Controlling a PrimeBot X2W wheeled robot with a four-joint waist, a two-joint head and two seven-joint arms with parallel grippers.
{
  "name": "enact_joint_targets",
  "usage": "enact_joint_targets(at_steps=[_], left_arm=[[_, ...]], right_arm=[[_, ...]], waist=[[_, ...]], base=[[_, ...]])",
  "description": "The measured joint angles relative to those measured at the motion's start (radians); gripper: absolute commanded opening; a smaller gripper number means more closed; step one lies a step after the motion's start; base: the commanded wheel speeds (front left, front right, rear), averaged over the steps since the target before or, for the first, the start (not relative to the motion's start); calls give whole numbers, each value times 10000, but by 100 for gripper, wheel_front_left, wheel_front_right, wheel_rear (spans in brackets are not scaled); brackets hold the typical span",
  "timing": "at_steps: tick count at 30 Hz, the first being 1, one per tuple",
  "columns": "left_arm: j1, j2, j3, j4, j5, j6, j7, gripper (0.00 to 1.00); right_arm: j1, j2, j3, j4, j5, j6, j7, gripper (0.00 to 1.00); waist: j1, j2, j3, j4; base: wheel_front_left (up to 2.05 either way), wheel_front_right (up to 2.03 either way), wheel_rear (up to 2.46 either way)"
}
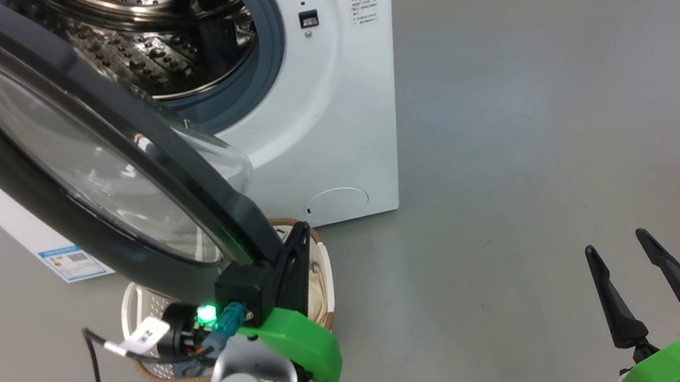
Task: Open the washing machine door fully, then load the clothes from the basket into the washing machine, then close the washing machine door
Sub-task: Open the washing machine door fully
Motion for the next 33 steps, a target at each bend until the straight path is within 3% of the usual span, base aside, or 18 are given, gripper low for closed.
enact_joint_targets(at_steps=[6, 18, 33], left_arm=[[537, 270, 4, -771, -42, 157, -2, 0], [1886, 888, 88, -2061, -44, 911, 15, 0], [3098, 1639, 357, -3304, 36, 1762, 105, 0]], right_arm=[[-1, 6, -27, -13, 4, 0, 0, 100], [-1, 13, -35, 10, 8, 0, 0, 100], [40, -8, -88, 10, 50, 0, 0, 100]], waist=[[0, 0, 62, 193], [1, 0, -22, 607], [0, 0, -135, 1663]], base=[[0, 0, 0], [0, 0, 0], [0, 0, 0]])
